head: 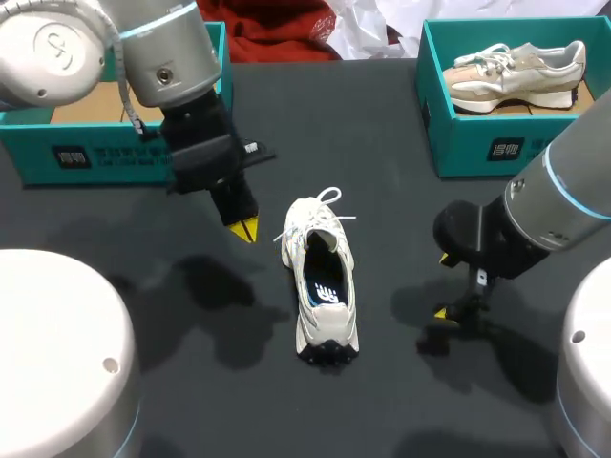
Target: Take the shoe out of the shoebox, open the shoe tongue, remove and reinsert the insole, then place the shoe into the shoebox
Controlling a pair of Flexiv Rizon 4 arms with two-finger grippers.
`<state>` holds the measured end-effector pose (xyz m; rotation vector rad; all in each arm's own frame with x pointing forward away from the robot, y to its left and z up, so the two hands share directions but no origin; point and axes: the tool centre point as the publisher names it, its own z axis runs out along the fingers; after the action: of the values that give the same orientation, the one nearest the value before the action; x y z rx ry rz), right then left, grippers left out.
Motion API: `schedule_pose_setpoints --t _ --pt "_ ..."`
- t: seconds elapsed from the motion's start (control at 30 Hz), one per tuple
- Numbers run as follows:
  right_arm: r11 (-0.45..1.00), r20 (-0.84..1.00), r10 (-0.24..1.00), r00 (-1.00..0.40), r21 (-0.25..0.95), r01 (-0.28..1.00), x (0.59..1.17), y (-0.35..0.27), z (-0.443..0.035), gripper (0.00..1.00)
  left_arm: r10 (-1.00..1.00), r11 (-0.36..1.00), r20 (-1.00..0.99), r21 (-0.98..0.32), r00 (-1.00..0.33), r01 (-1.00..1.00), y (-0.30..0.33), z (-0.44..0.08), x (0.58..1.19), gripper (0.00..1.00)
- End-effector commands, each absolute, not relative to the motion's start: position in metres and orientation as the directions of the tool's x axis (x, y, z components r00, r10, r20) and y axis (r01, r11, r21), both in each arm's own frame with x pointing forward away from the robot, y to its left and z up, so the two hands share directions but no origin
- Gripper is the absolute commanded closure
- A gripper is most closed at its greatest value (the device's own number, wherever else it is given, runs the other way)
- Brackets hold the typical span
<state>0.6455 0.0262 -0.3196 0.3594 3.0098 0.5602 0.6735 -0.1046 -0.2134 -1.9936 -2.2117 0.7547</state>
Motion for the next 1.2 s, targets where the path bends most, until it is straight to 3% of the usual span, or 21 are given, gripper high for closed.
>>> schedule_pose_setpoints --t 0.03,0.5,0.77,1.2 --pt "0.907 -0.019 0.240 -0.971 0.362 0.217 0.643 0.026 -0.320 0.00 0.965 0.013 -0.238 -0.376 -0.110 0.926 -0.110 -0.214 0.674 1.00" --pt "0.907 -0.019 0.240 -0.971 0.362 0.217 0.643 0.026 -0.320 0.00 0.976 -0.201 -0.145 -0.290 0.165 0.935 -0.158 -0.235 0.677 1.00" --pt "0.907 -0.019 0.240 -0.971 0.362 0.217 0.643 0.026 -0.320 0.00 0.976 -0.201 -0.145 -0.290 0.165 0.935 -0.158 -0.235 0.677 1.00" --pt "0.911 -0.035 0.211 -0.977 0.369 0.183 0.644 0.002 -0.314 0.00 0.964 -0.260 -0.144 -0.334 0.224 0.906 -0.189 -0.287 0.671 1.00"
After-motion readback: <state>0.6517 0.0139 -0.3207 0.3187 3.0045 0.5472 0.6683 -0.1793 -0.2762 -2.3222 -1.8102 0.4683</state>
